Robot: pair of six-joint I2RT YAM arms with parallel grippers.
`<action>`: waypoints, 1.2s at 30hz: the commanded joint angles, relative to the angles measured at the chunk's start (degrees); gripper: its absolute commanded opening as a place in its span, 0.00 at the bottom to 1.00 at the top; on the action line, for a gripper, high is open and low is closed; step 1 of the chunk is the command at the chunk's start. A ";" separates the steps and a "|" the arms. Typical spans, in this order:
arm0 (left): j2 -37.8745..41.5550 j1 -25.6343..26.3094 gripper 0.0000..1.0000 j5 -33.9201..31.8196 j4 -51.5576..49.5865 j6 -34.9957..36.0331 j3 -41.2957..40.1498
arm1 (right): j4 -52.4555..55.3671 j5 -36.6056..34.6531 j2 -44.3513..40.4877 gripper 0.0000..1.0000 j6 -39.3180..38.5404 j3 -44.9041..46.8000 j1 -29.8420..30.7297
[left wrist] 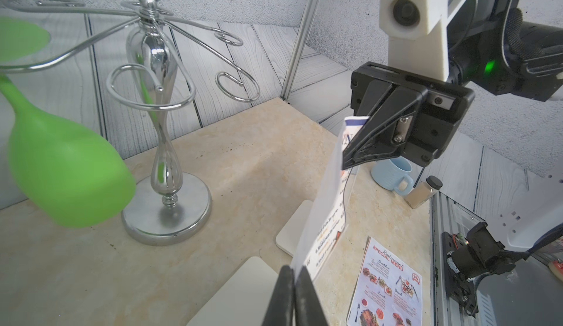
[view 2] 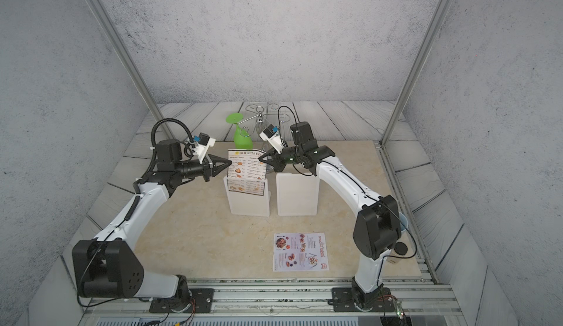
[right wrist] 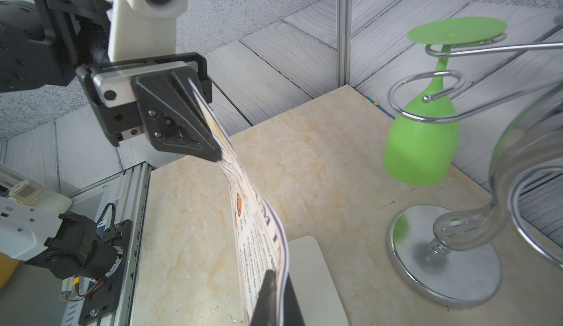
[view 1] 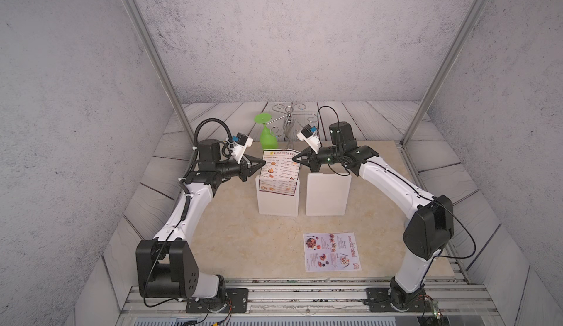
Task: Insert the menus into the narrow rack
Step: Insert the menu into the narrow rack.
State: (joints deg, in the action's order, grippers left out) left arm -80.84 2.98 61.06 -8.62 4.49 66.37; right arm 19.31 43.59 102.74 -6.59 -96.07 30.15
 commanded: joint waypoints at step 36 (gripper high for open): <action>1.52 -1.10 0.15 0.11 2.43 0.74 -3.69 | 8.88 5.36 3.70 0.00 -5.31 -7.22 1.49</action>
State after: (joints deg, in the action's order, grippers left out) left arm -80.18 2.57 60.66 -7.07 4.67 63.35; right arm 24.80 47.86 103.66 -9.61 -101.21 31.18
